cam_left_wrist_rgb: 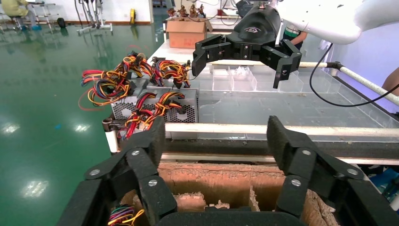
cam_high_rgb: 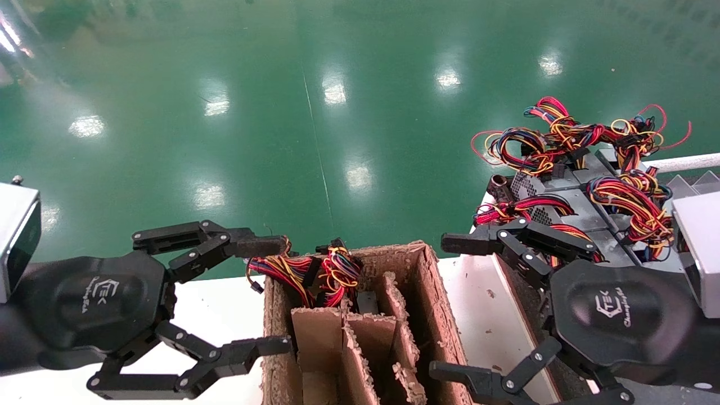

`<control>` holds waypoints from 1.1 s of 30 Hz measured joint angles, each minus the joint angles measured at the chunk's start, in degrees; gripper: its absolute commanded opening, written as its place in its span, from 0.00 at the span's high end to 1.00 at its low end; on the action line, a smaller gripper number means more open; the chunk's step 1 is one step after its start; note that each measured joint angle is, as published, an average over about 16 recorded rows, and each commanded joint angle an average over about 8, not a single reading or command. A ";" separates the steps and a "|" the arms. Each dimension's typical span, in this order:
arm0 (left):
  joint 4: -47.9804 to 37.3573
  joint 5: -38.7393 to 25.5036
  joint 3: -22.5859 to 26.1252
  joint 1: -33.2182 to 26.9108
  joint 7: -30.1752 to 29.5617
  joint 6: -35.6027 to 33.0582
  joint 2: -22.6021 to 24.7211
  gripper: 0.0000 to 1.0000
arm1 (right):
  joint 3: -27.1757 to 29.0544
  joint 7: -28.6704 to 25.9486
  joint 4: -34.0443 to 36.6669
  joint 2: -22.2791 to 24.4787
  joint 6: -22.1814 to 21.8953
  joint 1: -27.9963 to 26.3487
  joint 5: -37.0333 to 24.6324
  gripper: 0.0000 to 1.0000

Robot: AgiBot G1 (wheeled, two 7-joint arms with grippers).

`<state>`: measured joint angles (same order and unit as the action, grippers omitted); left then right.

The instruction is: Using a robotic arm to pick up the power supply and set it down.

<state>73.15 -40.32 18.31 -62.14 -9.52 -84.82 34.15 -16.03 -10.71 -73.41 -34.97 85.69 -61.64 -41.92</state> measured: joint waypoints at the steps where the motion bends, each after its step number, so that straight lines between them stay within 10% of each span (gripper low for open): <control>1: 0.00 0.00 0.00 0.00 0.00 0.00 0.00 1.00 | 0.00 0.00 0.00 0.00 0.00 0.00 0.00 0.00; 25: -0.03 0.01 0.02 -0.02 0.02 -0.01 0.00 1.00 | -4.48 -2.83 0.65 -3.82 -7.35 -1.97 -10.16 0.00; 33: -0.04 0.02 0.04 -0.03 0.03 -0.01 0.00 0.05 | -10.33 -5.89 3.92 -10.85 -14.15 -5.23 -21.34 0.94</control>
<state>73.12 -40.30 18.35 -62.16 -9.49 -84.83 34.15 -26.36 -16.59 -69.48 -45.81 71.55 -66.86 -63.26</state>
